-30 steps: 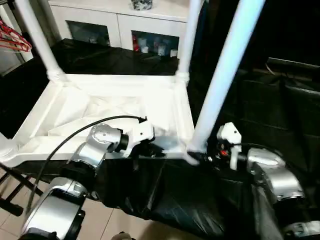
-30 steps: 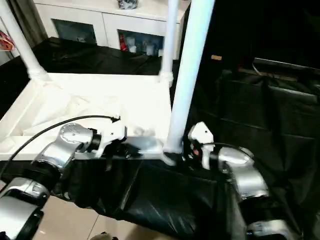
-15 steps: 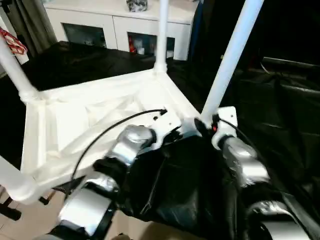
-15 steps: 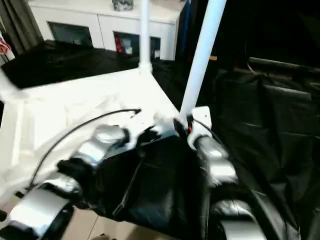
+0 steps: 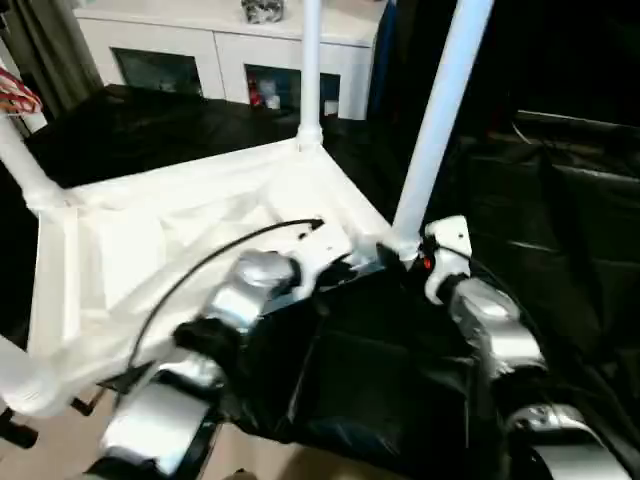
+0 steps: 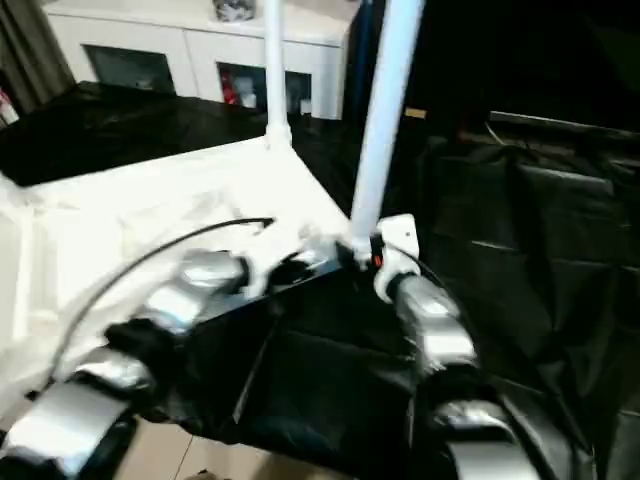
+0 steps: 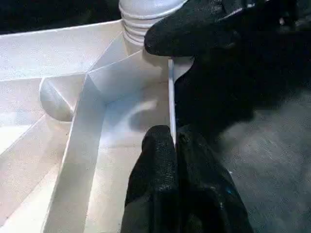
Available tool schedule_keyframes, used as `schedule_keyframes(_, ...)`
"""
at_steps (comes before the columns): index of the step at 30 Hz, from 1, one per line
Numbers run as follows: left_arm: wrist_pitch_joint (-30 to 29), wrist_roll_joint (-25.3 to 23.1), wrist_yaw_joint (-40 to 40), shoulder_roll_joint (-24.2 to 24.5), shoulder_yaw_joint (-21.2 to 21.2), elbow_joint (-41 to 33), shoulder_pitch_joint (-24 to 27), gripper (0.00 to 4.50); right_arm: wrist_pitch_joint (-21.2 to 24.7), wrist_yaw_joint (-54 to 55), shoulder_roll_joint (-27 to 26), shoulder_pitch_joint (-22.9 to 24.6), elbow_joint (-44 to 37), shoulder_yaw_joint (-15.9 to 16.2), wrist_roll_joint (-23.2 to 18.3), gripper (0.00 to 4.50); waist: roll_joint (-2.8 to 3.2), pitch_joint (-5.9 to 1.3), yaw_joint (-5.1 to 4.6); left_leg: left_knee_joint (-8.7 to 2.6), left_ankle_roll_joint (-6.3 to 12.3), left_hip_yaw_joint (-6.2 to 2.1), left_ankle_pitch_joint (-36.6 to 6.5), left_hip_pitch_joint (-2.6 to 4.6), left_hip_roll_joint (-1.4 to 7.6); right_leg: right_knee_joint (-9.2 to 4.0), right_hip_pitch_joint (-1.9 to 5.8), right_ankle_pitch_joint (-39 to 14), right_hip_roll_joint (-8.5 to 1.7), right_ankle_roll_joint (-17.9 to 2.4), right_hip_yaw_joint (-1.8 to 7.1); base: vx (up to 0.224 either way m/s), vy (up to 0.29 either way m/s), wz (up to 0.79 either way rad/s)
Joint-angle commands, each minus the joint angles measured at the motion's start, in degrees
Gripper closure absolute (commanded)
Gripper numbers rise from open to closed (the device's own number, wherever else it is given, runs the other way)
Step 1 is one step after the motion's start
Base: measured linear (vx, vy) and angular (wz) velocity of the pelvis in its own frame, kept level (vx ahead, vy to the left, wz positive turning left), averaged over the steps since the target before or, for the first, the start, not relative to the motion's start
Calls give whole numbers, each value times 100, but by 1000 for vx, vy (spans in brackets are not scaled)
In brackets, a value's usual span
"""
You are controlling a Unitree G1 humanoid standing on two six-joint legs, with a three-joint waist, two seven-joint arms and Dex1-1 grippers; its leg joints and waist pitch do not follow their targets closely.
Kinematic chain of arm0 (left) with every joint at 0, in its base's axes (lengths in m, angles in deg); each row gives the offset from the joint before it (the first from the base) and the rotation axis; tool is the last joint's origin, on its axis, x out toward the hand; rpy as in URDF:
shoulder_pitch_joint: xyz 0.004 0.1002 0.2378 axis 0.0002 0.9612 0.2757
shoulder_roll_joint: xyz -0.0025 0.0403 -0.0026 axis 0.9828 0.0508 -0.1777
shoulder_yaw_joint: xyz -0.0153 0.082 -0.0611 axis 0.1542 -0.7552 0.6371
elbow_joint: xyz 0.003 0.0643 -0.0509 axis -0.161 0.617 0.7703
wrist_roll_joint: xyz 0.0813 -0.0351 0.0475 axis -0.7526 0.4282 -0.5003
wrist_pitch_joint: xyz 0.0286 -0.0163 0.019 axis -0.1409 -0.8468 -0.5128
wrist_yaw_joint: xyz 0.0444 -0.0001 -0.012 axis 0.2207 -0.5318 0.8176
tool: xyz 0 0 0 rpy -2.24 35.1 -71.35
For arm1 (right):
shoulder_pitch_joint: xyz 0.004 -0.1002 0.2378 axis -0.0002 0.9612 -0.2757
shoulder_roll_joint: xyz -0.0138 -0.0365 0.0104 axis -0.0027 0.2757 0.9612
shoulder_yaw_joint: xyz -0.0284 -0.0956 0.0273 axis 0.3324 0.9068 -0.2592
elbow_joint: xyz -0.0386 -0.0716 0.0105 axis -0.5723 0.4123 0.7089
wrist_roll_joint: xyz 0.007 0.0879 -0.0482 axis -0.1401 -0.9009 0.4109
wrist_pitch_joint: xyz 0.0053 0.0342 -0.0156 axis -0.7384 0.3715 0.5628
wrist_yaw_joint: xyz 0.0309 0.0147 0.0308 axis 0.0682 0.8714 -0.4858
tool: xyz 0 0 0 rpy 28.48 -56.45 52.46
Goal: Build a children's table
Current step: Rotate leg to tighten
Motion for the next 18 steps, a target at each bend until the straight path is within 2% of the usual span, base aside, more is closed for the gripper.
schedule_keyframes(1, 340, 285, -574, -82, -178, -173, 101, 450, -56, -842, -5, 53, -325, 481, -100, 49, -86, -319, 44, -290, 519, -29, -1039, -10, 174, -508, 320, -1399, -483, -992, 277, 0, 0, 0)
schedule_keyframes(2, 337, 330, -778, 5, -171, -231, 122, 450, -85, -1131, 118, 123, -444, 514, -90, 49, -112, -318, 50, -292, 511, -23, -1061, -16, 180, -505, 317, -1414, -476, -977, 276, 0, 0, 0)
schedule_keyframes(6, 325, 429, -1153, 185, -149, -336, 141, 450, -60, -1723, 416, 332, -775, 614, -206, 49, -88, -327, 123, -290, 483, -23, -1046, 19, 216, -468, 291, -1205, -483, -1066, 285, 0, 0, 0)
schedule_keyframes(9, 311, 503, -1451, 321, -140, -399, 149, 450, 15, -2197, 609, 519, -1070, 717, -343, 49, -96, -340, 148, -277, 535, -20, -960, -8, 201, -437, 319, -989, -482, -1095, 276, 0, 0, 0)
schedule_keyframes(11, 319, 539, -1616, 386, -145, -420, 152, 450, 100, -2406, 697, 615, -1254, 791, -415, 49, -93, -338, 185, -273, 561, -18, -926, -17, 200, -442, 310, -1015, -483, -1072, 275, 0, 0, 0)
schedule_keyframes(12, 300, 590, -1798, 442, -148, -445, 152, 450, 183, -2583, 766, 687, -1402, 843, -456, 65, -66, -331, 201, -280, 539, -21, -958, -8, 199, -458, 312, -1085, -473, -1045, 274, 0, 0, 0)
schedule_keyframes(16, 244, 669, -2244, 617, -168, -495, 145, 450, 378, -2959, 911, 847, -1739, 1002, -497, 85, -63, -342, 239, -287, 486, -30, -992, -10, 209, -454, 309, -1124, -476, -1021, 272, 0, 0, 0)
schedule_keyframes(17, 246, 669, -2314, 657, -175, -492, 139, 450, 399, -3010, 937, 871, -1789, 1039, -491, 110, -59, -340, 235, -285, 469, -31, -995, -12, 206, -450, 307, -1100, -474, -1029, 270, 0, 0, 0)
schedule_keyframes(18, 249, 668, -2354, 681, -180, -486, 134, 450, 409, -3041, 953, 883, -1817, 1060, -486, 110, -50, -343, 239, -286, 462, -32, -1000, -10, 208, -450, 304, -1101, -478, -1037, 268, 0, 0, 0)
